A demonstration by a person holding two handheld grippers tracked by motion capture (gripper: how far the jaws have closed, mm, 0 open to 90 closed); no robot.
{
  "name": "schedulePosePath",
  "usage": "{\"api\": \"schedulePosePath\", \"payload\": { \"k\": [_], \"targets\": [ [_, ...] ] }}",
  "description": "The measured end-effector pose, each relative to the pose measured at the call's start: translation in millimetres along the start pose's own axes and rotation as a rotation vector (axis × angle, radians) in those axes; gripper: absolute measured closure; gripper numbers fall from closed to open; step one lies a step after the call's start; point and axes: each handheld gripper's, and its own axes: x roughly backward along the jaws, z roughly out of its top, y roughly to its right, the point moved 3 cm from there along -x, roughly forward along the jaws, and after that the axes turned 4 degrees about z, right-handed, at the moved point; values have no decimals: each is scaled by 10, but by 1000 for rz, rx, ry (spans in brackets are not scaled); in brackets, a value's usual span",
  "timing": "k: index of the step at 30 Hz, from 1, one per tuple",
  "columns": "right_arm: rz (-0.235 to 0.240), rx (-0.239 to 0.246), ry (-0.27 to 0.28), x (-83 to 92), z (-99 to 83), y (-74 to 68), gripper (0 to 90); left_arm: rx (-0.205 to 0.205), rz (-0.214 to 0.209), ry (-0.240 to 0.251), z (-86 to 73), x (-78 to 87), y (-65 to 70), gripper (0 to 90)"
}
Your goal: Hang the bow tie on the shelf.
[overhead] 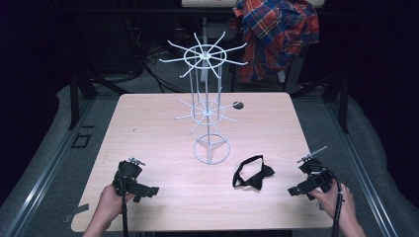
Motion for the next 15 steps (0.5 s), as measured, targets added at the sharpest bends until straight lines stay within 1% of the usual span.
{"api": "schedulePosePath", "payload": {
  "k": [1,2,3,4,5,6,10,11,12,13,14,15],
  "targets": [
    [8,22,-31,14,5,8,78,1,1,-1,-1,1,-2,7],
    [11,22,-33,10,7,3,78,2,2,0,-2,2,-2,7],
    [-7,39,-44,12,7,5,77,1,1,-1,-3,3,0,7],
    [-2,41,-44,17,9,-3,73,-1,0,-1,-4,3,-1,7],
    [5,32,-28,13,10,-15,71,-2,1,-2,-5,3,-1,7],
    [7,35,-20,32,21,-32,71,-2,1,-2,-7,4,-2,7],
    [11,44,-10,32,43,-76,69,3,2,1,-8,9,-14,7],
    [33,45,-10,22,47,-95,66,2,2,1,-3,8,-11,7],
    [22,57,-24,17,46,-97,65,2,1,4,4,4,2,7],
    [27,52,-27,2,45,-117,61,-3,-1,4,8,3,8,7],
    [53,42,-24,-4,49,-140,60,-5,-3,0,8,-1,13,6],
    [34,59,-35,4,51,-137,59,-10,-2,-3,7,-4,13,6]
  ]
}}
